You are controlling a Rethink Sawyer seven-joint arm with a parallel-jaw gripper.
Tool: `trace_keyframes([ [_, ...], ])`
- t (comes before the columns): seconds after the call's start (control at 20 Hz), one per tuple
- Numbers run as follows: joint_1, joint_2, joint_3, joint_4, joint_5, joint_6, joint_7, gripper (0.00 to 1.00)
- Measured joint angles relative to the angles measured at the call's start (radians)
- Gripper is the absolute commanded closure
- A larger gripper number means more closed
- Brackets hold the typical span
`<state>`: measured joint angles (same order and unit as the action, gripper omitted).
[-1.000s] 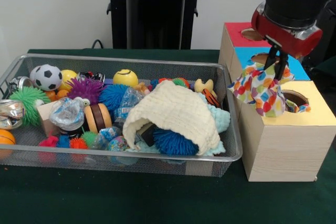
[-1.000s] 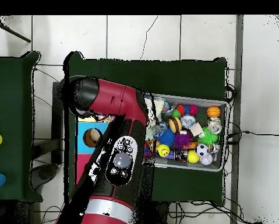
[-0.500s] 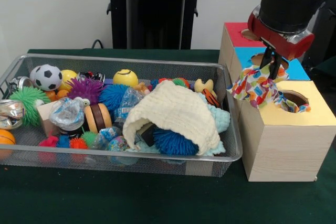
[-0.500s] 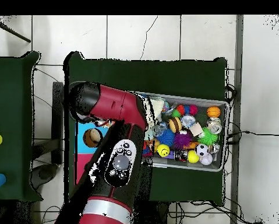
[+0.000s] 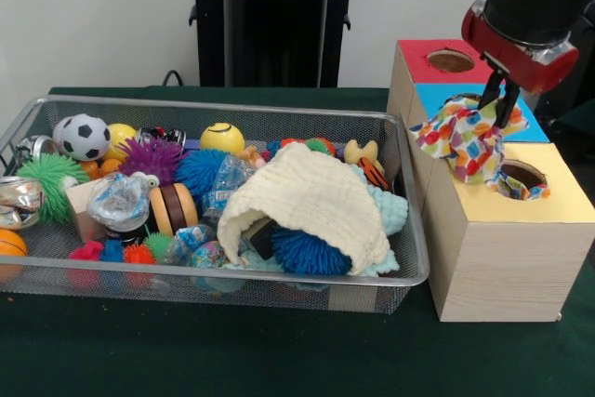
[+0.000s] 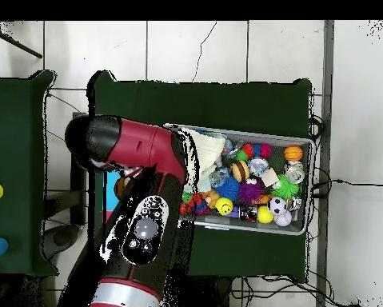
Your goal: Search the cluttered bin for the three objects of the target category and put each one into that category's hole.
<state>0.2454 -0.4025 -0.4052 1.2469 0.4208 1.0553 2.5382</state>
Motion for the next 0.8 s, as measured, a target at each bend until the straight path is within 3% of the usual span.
trace_keyframes([
  [0.55,-0.022,0.053,-0.015,-0.147,0.019,0.005,0.030,1.00],
  [0.8,-0.048,0.096,-0.015,-0.237,0.045,0.052,0.042,1.00],
])
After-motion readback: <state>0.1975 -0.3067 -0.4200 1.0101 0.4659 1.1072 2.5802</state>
